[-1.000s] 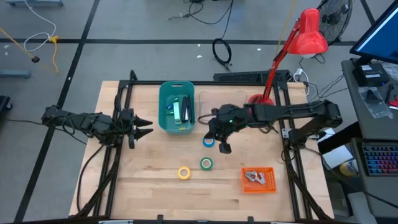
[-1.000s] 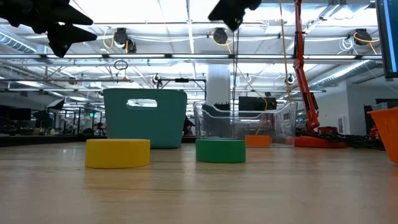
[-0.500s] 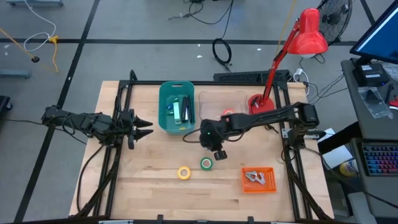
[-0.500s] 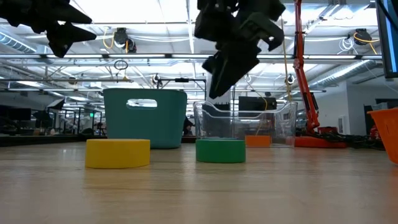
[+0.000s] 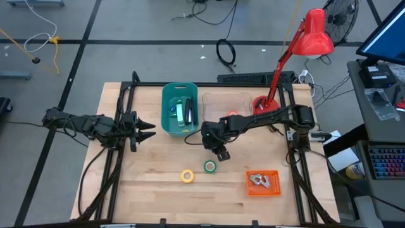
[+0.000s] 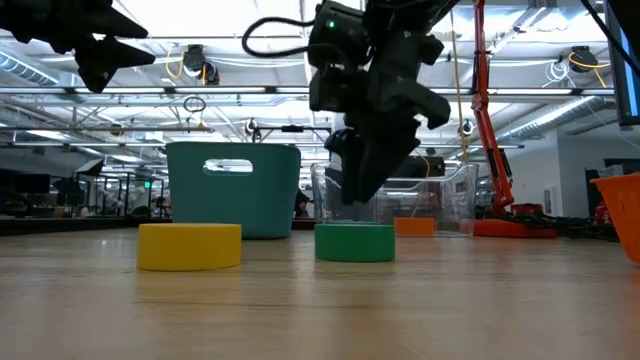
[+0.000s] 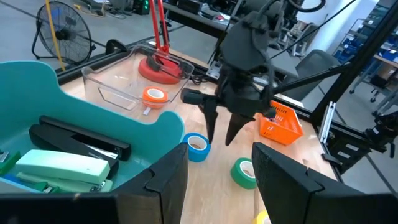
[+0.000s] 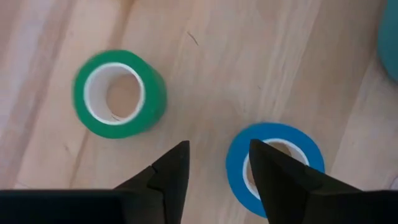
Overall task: Pick and place Stapler, Stapler remover, tape
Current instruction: Put the blue tape into the transparent bin
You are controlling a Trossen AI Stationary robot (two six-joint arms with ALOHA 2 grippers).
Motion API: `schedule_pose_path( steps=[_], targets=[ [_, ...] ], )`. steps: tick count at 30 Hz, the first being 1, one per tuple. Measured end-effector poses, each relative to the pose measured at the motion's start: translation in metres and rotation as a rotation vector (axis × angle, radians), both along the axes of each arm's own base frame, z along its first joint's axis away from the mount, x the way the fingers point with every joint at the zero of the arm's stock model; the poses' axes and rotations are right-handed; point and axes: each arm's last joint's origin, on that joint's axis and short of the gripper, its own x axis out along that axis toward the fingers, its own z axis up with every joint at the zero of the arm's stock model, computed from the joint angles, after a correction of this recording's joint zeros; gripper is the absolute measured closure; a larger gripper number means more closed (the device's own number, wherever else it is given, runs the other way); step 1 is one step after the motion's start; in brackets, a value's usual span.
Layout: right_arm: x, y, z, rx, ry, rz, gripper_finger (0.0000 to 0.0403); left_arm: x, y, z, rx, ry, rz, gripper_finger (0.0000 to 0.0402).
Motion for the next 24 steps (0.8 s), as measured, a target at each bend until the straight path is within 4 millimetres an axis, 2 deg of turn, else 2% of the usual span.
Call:
schedule_pose_path(
  steps=[12, 19, 24],
  targets=[
    [-0.001, -0.005, -0.01, -0.04, 0.046, -0.047, 0.0206, 0.0, 0.0, 0.0, -0.002, 0.0, 0.001, 0.0222],
    [-0.011, -0.005, -0.029, -0.051, 0.084, -0.084, 0.0212, 0.0, 0.0, 0.0, 0.002, 0.0, 0.003, 0.0222],
    [-0.013, -0.005, -0.035, -0.044, 0.076, -0.116, 0.0215, 0.0, 0.0, 0.0, 0.003, 0.0, 0.009, 0.0222]
  ],
)
